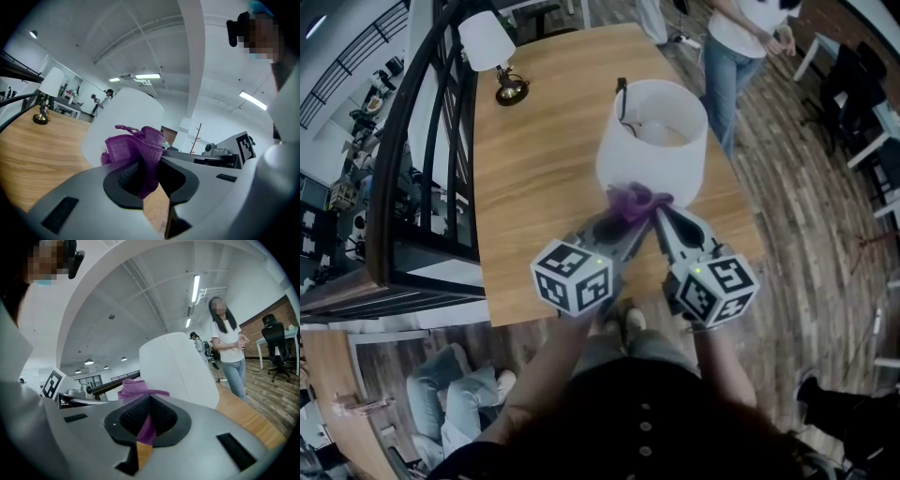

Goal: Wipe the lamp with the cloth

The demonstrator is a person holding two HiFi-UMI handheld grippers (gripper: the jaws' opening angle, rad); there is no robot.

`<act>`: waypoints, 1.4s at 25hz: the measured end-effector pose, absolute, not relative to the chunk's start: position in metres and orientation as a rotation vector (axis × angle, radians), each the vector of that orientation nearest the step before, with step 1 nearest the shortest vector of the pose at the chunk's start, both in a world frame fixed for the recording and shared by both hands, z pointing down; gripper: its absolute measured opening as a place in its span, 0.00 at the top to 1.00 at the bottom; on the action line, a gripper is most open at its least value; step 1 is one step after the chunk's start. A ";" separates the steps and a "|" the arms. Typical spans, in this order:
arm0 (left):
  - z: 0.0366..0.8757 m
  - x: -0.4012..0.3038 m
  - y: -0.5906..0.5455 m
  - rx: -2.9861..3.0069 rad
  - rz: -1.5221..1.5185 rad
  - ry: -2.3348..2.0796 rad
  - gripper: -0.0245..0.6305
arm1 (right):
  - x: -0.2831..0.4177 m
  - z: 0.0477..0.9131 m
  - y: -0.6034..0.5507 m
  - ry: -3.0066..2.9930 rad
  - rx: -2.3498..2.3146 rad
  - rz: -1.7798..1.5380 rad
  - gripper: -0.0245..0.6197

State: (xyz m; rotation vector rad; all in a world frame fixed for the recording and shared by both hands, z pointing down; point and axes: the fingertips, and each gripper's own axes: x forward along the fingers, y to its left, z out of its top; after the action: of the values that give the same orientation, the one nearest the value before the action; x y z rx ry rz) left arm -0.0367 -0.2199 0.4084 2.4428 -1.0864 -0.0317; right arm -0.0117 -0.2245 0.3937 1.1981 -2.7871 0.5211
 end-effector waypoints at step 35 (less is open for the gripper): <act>0.332 0.002 -0.221 2.644 -0.038 -1.072 0.85 | 0.028 0.329 -0.226 -2.912 1.300 0.364 0.94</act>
State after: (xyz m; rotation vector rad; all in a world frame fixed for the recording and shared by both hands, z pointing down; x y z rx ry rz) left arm 0.0023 -0.2210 0.3318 2.6444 -1.0715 -0.0384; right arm 0.0275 -0.2262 0.3290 1.2998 -2.9123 0.3639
